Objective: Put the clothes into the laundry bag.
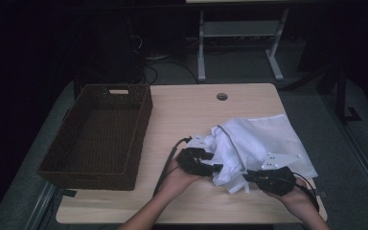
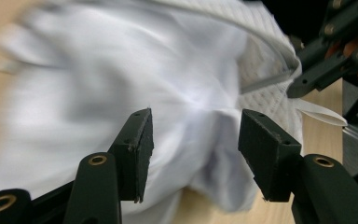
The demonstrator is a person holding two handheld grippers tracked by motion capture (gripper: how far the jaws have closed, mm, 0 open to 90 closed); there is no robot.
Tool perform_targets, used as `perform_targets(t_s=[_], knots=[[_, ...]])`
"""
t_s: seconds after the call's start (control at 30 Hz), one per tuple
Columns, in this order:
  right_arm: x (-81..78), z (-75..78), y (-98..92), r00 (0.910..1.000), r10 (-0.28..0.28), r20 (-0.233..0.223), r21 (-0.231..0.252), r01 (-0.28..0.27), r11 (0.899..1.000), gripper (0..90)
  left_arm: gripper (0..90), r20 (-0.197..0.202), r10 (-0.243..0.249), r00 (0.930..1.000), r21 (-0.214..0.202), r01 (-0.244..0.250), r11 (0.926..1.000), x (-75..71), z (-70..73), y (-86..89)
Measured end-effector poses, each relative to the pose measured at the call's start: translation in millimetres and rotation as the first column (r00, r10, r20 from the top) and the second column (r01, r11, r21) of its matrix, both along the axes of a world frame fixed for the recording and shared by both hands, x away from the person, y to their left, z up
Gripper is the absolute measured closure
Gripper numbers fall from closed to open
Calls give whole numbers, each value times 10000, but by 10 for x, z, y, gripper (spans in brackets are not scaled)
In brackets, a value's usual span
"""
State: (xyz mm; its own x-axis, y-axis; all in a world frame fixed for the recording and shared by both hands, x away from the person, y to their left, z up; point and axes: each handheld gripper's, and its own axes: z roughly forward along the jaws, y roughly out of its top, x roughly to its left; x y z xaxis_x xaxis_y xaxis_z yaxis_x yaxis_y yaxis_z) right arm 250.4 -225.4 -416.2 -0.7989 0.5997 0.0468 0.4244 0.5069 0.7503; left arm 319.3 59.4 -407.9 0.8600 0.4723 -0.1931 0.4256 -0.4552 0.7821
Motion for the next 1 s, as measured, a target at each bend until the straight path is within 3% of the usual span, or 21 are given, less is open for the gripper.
perform_targets(t_s=[0.07,0.13,0.3,0.53,0.8,1.0], knots=[[-5,10,-24,10000,17,4,-78,-17,10000,833,457,252,542,9982,135,-545,9984,95,63,152],[-22,19,-64,10000,-51,-43,-86,50,9999,832,480,195,1028,9945,40,-1029,9947,220,78,289],[-117,-19,-234,9991,-393,-136,-97,392,9992,832,501,-14,1693,9856,401,-1691,9848,541,-66,409],[-114,-55,-307,9983,-541,-209,-133,539,9985,832,518,-404,1569,9868,890,-1528,9842,830,-359,219],[-115,-77,-281,9989,-427,-196,-271,422,9987,832,523,-528,1505,9872,1177,-1435,9826,1054,-464,-43],[-119,-79,-272,9991,-395,-130,-335,391,9987,832,524,-452,1216,9916,1742,-1120,9783,1102,-537,-205]])
